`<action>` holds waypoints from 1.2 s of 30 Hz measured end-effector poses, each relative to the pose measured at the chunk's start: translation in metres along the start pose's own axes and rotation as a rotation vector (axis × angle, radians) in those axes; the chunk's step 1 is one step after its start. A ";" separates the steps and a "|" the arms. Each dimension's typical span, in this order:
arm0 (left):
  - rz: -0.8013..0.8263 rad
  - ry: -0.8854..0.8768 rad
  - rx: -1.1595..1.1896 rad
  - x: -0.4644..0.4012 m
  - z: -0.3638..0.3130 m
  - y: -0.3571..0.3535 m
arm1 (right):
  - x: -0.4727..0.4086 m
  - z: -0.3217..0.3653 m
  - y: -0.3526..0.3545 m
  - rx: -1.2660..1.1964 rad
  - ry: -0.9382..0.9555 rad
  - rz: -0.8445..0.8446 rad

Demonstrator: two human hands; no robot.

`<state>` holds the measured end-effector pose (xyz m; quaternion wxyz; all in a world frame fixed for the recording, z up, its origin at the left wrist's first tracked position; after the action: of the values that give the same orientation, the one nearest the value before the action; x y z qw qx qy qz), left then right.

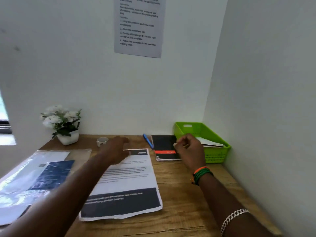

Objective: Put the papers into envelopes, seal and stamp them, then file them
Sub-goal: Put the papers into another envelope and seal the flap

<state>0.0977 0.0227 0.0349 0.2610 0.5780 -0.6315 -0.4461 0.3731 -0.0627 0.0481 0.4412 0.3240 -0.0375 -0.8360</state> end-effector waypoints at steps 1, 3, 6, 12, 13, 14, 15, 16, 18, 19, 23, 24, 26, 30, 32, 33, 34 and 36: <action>0.041 -0.009 -0.038 0.002 0.019 0.005 | 0.004 0.004 -0.021 0.039 0.042 0.114; 0.065 0.000 -0.027 0.008 0.050 0.012 | 0.007 0.004 -0.059 0.103 0.091 0.308; 0.033 -0.007 0.037 0.016 0.077 0.012 | 0.003 0.000 -0.103 0.357 0.159 0.448; 0.117 -0.006 0.023 0.007 0.094 0.006 | -0.011 -0.019 -0.144 0.727 0.242 0.608; 0.110 -0.008 0.023 0.006 0.094 0.005 | -0.012 -0.022 -0.145 0.739 0.249 0.614; 0.098 -0.013 0.022 0.004 0.094 0.004 | -0.013 -0.022 -0.145 0.734 0.258 0.614; 0.082 -0.022 0.021 0.003 0.093 0.003 | -0.014 -0.022 -0.145 0.723 0.273 0.597; 0.066 -0.026 0.022 0.003 0.092 0.002 | -0.014 -0.020 -0.145 0.708 0.285 0.577; 0.015 -0.038 0.047 0.003 0.090 0.003 | -0.015 -0.016 -0.145 0.655 0.277 0.540; -0.015 -0.049 0.072 0.004 0.088 0.005 | -0.015 -0.015 -0.144 0.609 0.266 0.521; -0.132 -0.128 0.103 0.008 0.079 0.021 | -0.019 -0.003 -0.130 0.309 0.316 0.440; -0.162 -0.146 0.099 0.010 0.076 0.027 | -0.019 0.003 -0.123 0.228 0.347 0.427; -0.209 -0.154 0.152 0.015 0.070 0.039 | -0.017 0.018 -0.110 0.122 0.420 0.425; -0.118 -0.166 0.278 0.024 0.056 0.041 | -0.008 0.040 -0.100 0.140 0.455 0.517; -0.035 -0.160 0.175 0.026 0.050 0.031 | -0.004 0.041 -0.105 0.189 0.438 0.544; 0.011 -0.148 0.103 0.026 0.050 0.025 | -0.002 0.041 -0.109 0.225 0.431 0.547; 0.064 -0.136 0.039 0.027 0.050 0.020 | -0.001 0.038 -0.113 0.274 0.429 0.544; 0.149 -0.124 -0.039 0.027 0.050 0.012 | 0.001 0.032 -0.121 0.367 0.430 0.555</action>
<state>0.0441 0.0090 0.0165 0.2652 0.4955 -0.6788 -0.4726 0.2677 0.0026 0.0305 0.5831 0.5427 -0.1790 -0.5774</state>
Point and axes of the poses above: each hand's wrist, its own x-axis away from the middle knuckle, its own y-axis out of the back of the hand, z = x × y, the point moved 3 cm from there along -x, towards the middle knuckle, and after that the axes turned 3 degrees about x, right-handed, at the moved point
